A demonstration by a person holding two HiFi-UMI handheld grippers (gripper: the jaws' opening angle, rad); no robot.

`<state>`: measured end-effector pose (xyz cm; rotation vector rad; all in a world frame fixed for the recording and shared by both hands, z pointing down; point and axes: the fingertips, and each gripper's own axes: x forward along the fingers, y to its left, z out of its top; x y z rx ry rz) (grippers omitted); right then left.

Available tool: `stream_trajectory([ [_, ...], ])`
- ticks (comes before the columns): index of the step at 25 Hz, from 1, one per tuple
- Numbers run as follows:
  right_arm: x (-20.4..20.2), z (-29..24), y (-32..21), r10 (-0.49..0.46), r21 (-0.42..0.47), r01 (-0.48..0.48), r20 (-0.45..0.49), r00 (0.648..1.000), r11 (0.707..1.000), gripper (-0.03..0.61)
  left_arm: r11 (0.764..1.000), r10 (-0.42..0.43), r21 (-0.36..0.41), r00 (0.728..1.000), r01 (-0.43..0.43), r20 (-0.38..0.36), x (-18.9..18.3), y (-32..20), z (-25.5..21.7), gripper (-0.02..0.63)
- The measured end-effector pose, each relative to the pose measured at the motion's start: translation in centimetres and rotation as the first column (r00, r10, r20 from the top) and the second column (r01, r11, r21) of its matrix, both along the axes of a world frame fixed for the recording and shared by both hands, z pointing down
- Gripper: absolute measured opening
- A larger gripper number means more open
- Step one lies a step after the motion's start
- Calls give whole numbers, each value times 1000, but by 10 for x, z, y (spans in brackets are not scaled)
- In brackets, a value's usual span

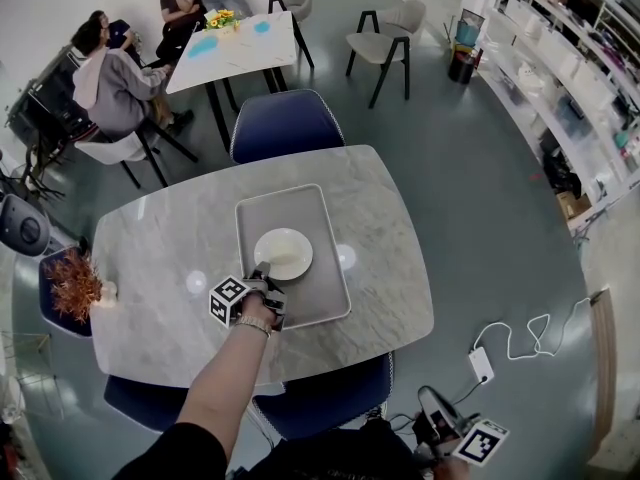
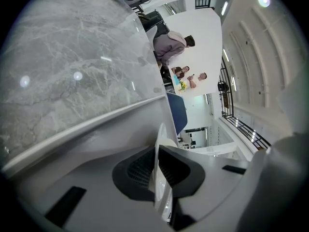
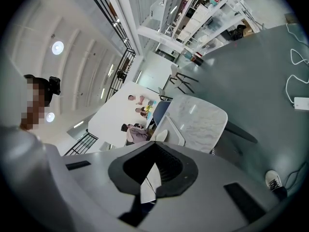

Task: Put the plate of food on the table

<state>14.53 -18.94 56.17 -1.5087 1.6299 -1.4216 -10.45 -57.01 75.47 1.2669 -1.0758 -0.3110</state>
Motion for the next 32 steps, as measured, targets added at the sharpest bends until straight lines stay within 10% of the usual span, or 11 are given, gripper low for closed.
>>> stream_trajectory([
  [11,1,1,-2,-9,9,9,9,1000,1000,11,998,20,-54,998,-17,57,0,3,7,52],
  [16,3,-1,1,-7,12,6,11,1000,1000,11,996,35,-82,994,-27,107,0,6,5,219],
  [21,4,-3,3,-8,27,8,18,1000,1000,11,996,37,-89,989,-24,143,-5,11,0,256],
  [32,4,-8,5,-87,73,84,37,996,994,11,996,71,43,987,-78,143,-14,41,-39,250],
])
